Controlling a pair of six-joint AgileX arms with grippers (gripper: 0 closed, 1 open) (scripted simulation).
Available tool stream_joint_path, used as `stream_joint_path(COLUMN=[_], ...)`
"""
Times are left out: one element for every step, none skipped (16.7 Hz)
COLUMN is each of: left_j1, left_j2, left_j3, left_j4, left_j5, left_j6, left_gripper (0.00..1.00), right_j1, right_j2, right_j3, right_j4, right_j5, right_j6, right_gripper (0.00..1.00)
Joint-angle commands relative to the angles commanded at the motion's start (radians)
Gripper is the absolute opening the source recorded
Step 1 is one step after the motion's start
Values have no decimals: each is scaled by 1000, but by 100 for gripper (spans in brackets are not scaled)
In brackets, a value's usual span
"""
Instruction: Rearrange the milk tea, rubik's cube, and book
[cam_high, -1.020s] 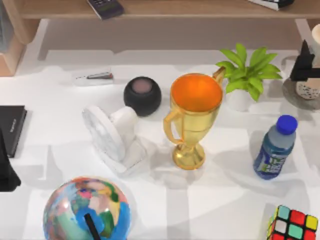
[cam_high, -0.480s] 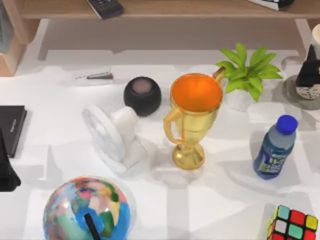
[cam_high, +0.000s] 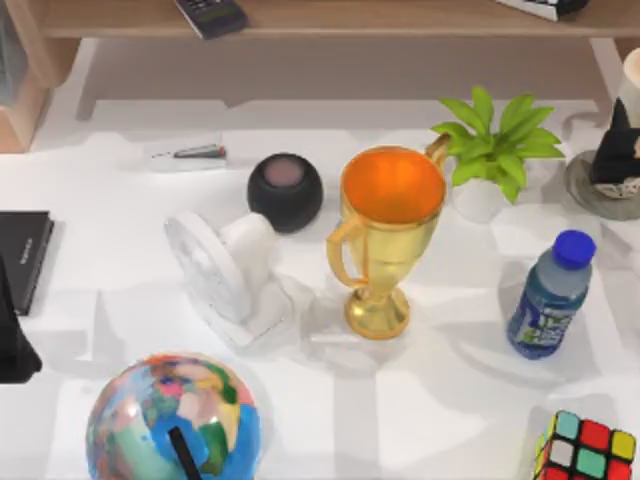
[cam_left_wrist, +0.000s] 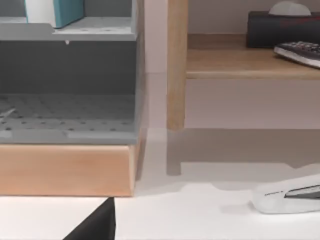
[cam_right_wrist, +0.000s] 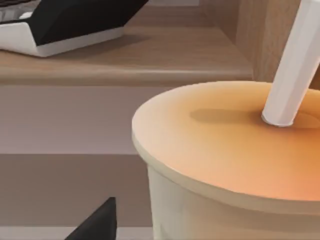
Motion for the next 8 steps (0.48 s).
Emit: stream_joint_path(left_j1=[0,0,0,0,0,0,0,0], left_j2=[0,0,0,0,0,0,0,0], left_j3=[0,0,0,0,0,0,0,0], left_j4=[0,0,0,0,0,0,0,0], left_j5=[0,0,0,0,0,0,0,0], left_j6=[0,0,0,0,0,0,0,0], left_gripper=[100,100,100,100,100,100,100,100], right_j1=[0,0,1,1,2,2,2,2], right_j2=[-28,-53,-71,-91,-112,-133,-151,-175], right_j3=[-4,-8,-13,-17,-21,-25,-29,-33], right_j4=[-22,-39,-55,-72,-88,-104,-119,-135], right_j5=[0,0,0,0,-1,-1,-1,-1], right_j6=[0,0,0,0,0,0,0,0], right_gripper=[100,100,100,100,100,100,100,100])
